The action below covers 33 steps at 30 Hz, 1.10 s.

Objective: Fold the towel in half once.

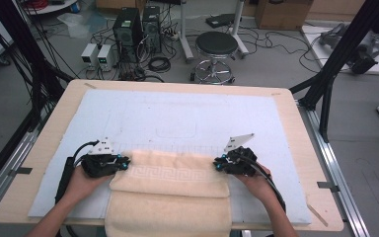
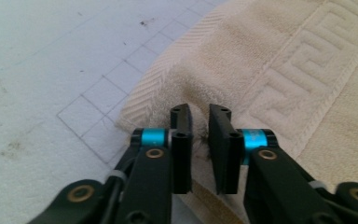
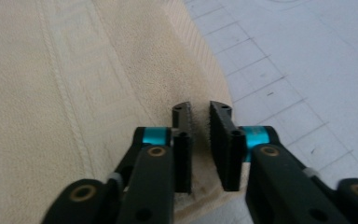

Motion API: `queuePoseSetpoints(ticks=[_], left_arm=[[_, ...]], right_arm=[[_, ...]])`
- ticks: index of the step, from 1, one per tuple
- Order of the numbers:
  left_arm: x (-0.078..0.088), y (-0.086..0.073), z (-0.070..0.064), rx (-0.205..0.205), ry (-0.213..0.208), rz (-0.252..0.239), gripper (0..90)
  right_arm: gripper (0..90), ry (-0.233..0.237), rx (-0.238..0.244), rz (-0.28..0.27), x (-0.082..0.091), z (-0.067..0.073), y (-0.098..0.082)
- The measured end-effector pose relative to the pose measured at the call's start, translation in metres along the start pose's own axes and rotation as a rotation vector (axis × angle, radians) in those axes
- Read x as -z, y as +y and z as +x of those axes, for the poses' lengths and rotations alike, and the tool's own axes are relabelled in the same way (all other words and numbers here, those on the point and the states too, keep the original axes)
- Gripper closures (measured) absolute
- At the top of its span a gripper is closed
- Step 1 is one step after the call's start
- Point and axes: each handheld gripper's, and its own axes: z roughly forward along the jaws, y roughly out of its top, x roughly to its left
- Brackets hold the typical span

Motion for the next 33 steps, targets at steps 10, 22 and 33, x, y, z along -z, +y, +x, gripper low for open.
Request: queuePoseSetpoints(ticks=[10,22,33], left_arm=[[0.016,0.011,-0.001,0.012,0.015,-0.065,84.0],[0.057,0.004,-0.023,-0.01,-0.017,-0.166,83.6],[0.104,-0.031,-0.071,-0.06,-0.136,-0.183,72.0]], right_arm=[[85.1,0.014,-0.009,-0.056,0.014,-0.002,0.006],[85.3,0.033,0.037,-0.161,0.053,0.024,0.015],[70.0,0.246,0.073,-0.197,0.088,0.088,-0.006]])
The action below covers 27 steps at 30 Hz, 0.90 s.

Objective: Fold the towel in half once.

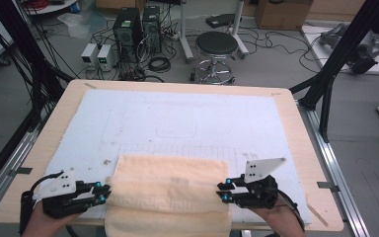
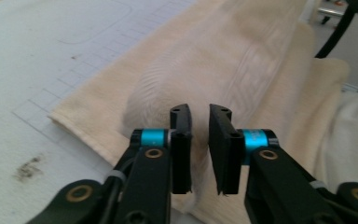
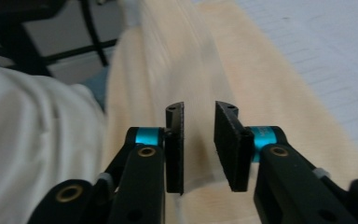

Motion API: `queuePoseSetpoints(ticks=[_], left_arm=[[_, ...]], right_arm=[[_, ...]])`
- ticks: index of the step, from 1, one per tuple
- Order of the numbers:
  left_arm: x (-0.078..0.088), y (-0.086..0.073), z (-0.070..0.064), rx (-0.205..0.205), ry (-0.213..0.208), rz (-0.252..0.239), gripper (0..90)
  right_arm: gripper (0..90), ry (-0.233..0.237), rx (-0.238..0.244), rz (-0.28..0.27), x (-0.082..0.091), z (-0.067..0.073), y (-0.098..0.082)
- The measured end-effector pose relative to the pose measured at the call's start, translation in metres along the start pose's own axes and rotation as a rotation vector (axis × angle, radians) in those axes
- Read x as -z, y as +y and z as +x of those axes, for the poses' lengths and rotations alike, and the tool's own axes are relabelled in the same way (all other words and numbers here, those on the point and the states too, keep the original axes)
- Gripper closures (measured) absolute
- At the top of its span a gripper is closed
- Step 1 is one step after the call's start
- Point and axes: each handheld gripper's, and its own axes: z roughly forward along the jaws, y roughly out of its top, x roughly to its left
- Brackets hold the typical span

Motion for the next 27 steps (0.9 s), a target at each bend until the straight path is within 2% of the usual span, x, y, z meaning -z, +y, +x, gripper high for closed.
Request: queuePoseSetpoints(ticks=[2,4,8,10,13,19,23,25,27], left_arm=[[0.0,0.002,0.002,-0.004,0.009,-0.009,68.4],[-0.004,0.004,0.008,0.0,0.025,-0.005,65.4],[-0.02,0.009,0.026,0.022,0.074,0.004,61.2],[-0.031,0.011,0.04,0.039,0.117,0.026,60.2],[-0.048,0.011,0.061,0.081,0.156,0.058,57.3],[-0.076,0.011,0.093,0.131,0.195,0.128,52.1],[-0.089,0.004,0.108,0.189,0.193,0.181,48.5],[-0.094,0.0,0.113,0.204,0.176,0.21,47.8],[-0.095,0.0,0.114,0.215,0.169,0.202,47.3]], right_arm=[[68.5,-0.008,-0.001,-0.004,-0.001,-0.001,0.0],[67.1,-0.029,-0.009,0.0,-0.005,-0.007,0.0],[63.6,-0.12,-0.032,0.059,-0.019,-0.03,-0.002],[60.4,-0.157,-0.053,0.077,-0.025,-0.046,-0.004],[55.9,-0.202,-0.085,0.11,-0.034,-0.068,-0.008],[48.2,-0.248,-0.112,0.15,-0.05,-0.095,-0.014],[44.3,-0.268,-0.132,0.176,-0.055,-0.105,-0.02],[43.4,-0.27,-0.148,0.179,-0.058,-0.11,-0.023],[43.4,-0.263,-0.164,0.197,-0.06,-0.114,-0.027]])
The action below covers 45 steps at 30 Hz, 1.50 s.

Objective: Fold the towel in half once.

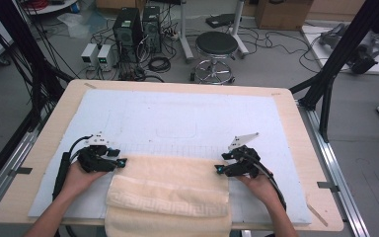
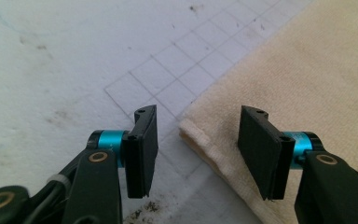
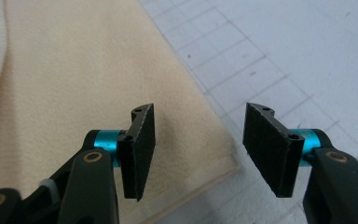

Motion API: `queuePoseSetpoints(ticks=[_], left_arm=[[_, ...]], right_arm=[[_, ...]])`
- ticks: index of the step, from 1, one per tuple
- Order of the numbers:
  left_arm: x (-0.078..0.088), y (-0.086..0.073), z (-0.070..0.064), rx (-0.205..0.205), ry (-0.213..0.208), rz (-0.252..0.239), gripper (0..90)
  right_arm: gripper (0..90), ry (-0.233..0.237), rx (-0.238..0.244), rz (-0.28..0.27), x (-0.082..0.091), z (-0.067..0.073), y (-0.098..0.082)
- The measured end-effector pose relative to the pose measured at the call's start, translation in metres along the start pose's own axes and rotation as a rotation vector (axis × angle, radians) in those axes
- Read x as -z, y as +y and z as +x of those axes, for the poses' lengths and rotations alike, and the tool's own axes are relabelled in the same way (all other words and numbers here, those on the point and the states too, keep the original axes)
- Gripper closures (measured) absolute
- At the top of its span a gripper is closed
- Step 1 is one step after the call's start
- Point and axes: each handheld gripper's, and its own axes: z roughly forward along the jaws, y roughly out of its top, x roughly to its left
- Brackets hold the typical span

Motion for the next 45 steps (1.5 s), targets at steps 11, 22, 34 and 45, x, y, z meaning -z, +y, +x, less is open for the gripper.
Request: queuePoseSetpoints(ticks=[11,22,34,45], left_arm=[[0.002,0.002,-0.006,0.009,-0.045,0.02,84.6],[-0.006,0.053,0.022,0.071,0.099,-0.101,85.5],[-0.028,0.143,0.064,0.073,0.235,-0.133,85.5],[-0.04,0.116,0.064,0.059,0.14,-0.057,62.1]], right_arm=[[81.7,0.105,-0.015,0.011,-0.002,0.001,-0.001],[84.2,-0.06,0.008,-0.009,0.008,-0.029,0.049],[84.1,-0.167,-0.106,-0.051,0.011,-0.108,0.114],[56.0,-0.096,-0.097,-0.031,-0.008,-0.104,0.084]])
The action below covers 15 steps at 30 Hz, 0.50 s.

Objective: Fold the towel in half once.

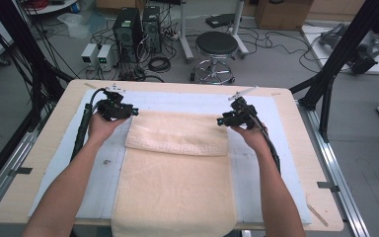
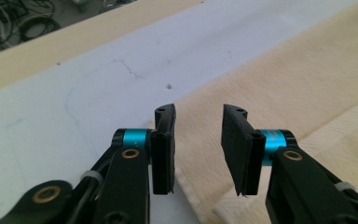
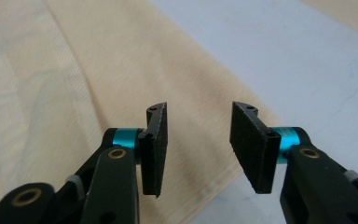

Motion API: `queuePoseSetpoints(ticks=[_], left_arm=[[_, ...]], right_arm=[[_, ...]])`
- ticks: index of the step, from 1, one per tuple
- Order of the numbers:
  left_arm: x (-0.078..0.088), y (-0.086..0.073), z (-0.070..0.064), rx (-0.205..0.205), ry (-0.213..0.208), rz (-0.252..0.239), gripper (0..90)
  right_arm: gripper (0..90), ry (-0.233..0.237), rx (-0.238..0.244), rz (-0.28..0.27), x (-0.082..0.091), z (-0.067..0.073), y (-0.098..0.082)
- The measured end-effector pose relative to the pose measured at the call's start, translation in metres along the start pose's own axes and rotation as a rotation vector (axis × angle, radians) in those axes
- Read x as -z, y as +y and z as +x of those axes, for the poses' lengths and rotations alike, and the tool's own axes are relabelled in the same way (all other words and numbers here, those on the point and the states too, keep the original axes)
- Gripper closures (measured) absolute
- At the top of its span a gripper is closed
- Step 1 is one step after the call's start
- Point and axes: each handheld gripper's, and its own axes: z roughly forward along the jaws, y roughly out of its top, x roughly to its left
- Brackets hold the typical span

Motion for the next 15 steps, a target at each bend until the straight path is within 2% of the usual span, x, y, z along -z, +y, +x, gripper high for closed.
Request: queuePoseSetpoints(ticks=[3,6,9,10,12,15], left_arm=[[0.004,-0.017,-0.001,0.028,-0.069,-0.019,60.2],[0.007,-0.029,-0.004,0.051,-0.136,-0.021,54.6],[0.009,-0.039,-0.008,0.044,-0.177,0.0,51.1],[0.008,-0.041,-0.01,0.055,-0.195,0.022,50.9],[0.008,-0.045,-0.012,0.047,-0.21,0.043,49.7],[0.01,-0.051,-0.018,0.031,-0.24,0.052,56.6]], right_arm=[[52.7,0.045,-0.006,-0.006,0.0,0.007,-0.013],[50.9,0.087,0.0,-0.012,0.002,0.015,-0.021],[50.2,0.119,0.014,-0.033,0.009,0.022,-0.027],[49.5,0.135,0.011,-0.043,0.012,0.024,-0.03],[47.9,0.166,0.012,-0.048,0.016,0.028,-0.033],[47.2,0.192,0.027,-0.053,0.023,0.035,-0.039]])
